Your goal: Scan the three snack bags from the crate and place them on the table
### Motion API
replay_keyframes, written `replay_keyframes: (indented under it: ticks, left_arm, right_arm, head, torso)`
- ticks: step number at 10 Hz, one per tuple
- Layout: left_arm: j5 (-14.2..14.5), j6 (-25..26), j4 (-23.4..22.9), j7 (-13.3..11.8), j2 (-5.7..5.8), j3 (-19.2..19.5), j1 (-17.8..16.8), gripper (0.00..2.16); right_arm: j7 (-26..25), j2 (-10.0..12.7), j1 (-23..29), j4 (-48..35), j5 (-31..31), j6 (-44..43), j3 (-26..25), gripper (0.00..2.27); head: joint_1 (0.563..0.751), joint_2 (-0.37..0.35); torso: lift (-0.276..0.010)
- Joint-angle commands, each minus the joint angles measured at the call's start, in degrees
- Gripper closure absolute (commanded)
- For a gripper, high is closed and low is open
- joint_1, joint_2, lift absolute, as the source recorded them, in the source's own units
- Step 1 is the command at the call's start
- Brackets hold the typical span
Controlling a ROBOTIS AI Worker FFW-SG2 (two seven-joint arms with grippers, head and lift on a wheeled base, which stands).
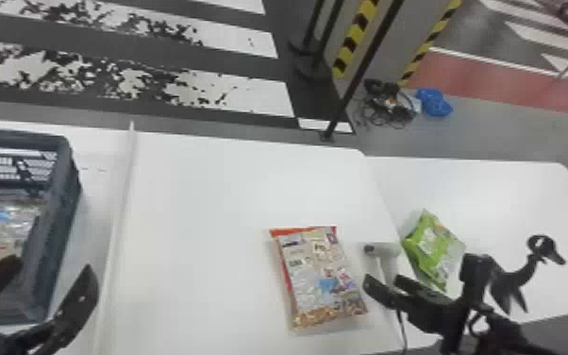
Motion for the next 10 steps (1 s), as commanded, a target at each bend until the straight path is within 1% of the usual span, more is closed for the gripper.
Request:
replay_keyframes:
  ticks: [1,3,4,7,8,9,10]
  left_arm:
    - [0.00,-0.18,0.11,-0.09,0.06,0.00,0.00,0.09]
    - [0.00,-0.18,0.03,-0.09,0.14,0.09,0.00,0.09]
    - [0.00,-0.18,0.03,-0.18,0.14,0.09,0.00,0.09]
    - [0.00,0.00,0.03,-0.44,0.14,0.18,-0.17,0.08]
    - [0.00,0.17,-0.06,-0.44,0.14,0.18,-0.26,0.08]
    - [0.00,0.35,-0.06,-0.44,0.23,0.35,-0.26,0.08]
    - [0.09,0.53,0.03,-0.44,0.23,0.62,-0.26,0.08]
  right_arm:
    - [0.34,-0.24,-1.34,-0.24,0.72,4.44,1.42,0.06]
    - [0.52,-1.12,-3.54,1.26,1.43,9.19,3.71,0.06]
    - [2.01,-1.47,-5.12,3.19,1.34,10.24,4.06,0.06]
    - [3.07,-2.61,-8.28,9.25,1.34,10.77,7.14,0.06]
    - [4.39,-2.96,-9.78,11.89,2.22,10.42,8.54,0.05]
    - [6.32,-3.23,-11.10,13.82,3.89,9.19,9.68,0.13]
    - [7.90,-3.49,-11.71,15.05,5.82,6.38,11.00,0.83]
  head:
    - [0.695,-0.350]
    - [0.695,-0.350]
    - [0.695,-0.350]
    - [0.695,-0.350]
    - [0.695,-0.350]
    - [0.695,-0.350]
    - [0.695,-0.350]
  torso:
    - [-0.037]
    - [-0.037]
    - [-0.037]
    - [-0.037]
    - [-0.037]
    - [-0.037]
    - [-0.037]
